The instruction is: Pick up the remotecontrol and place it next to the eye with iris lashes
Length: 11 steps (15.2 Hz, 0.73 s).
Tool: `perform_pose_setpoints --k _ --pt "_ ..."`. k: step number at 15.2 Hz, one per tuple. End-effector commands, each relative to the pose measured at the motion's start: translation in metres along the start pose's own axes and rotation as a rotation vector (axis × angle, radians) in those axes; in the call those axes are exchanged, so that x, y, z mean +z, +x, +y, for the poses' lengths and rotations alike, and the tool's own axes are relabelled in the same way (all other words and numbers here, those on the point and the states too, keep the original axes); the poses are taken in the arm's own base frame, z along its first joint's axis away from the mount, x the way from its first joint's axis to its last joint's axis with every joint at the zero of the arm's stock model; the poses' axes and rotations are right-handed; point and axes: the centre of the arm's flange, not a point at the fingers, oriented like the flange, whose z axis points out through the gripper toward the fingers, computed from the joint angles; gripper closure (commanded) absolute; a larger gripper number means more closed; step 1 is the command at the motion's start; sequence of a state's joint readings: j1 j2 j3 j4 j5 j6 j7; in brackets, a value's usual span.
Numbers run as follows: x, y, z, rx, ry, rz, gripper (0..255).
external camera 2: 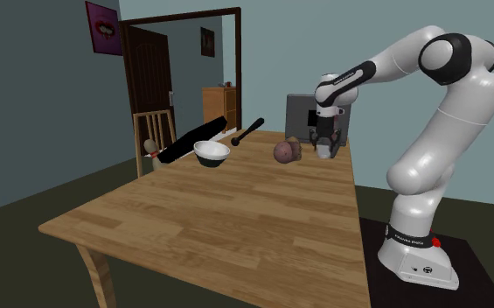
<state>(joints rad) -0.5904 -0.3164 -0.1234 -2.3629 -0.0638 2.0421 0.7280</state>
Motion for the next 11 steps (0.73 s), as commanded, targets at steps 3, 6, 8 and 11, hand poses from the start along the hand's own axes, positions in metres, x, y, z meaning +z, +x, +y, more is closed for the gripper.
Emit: perform_pose_setpoints --k 3,6,8,11 --pt "0.021 0.0 0.0 0.0 0.001 0.001 255" --pt "0.037 -0.001 0.0 0.0 0.001 0.001 255" --pt "0.047 -0.001 0.0 0.0 0.001 0.001 255" --pt "0.063 -0.001 -0.001 0.0 0.001 0.001 255"
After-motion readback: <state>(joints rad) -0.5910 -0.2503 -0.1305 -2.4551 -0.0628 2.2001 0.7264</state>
